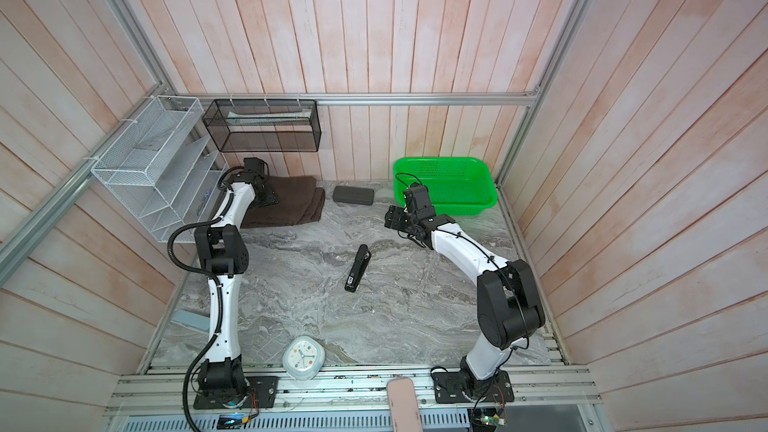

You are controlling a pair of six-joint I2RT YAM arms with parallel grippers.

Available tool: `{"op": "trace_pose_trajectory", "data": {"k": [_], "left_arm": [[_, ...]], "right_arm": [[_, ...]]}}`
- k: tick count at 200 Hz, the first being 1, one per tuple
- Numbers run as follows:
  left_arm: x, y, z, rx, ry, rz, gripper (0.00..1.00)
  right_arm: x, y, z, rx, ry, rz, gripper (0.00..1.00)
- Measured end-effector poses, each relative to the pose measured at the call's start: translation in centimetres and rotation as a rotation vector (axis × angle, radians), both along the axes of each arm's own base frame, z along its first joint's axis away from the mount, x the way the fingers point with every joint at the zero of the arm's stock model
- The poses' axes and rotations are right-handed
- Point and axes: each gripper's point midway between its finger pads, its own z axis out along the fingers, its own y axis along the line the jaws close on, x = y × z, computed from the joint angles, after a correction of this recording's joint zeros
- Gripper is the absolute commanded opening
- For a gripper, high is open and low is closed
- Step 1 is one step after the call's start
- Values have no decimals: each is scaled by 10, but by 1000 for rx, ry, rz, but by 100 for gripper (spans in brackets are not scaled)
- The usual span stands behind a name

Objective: Fold and stack the trousers

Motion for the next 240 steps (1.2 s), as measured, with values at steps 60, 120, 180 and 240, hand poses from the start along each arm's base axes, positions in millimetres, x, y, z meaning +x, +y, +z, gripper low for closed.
{"op": "trace_pose_trajectory", "data": {"k": [60, 120, 180, 240], "left_arm": [[-81, -62, 151, -32, -239, -134, 82], [-218, -51, 161, -17, -644, -113, 82], [-271, 0, 69, 68, -650, 79, 82], [-262, 16, 60, 156, -743, 98, 82]], "right_arm": [[-22, -39, 40, -81, -186, -36, 79], [-80, -133, -11, -387, -533, -176, 86], [-72, -218, -38, -519, -547, -435, 87], [-76, -248, -61, -524, -585, -479, 92]]}}
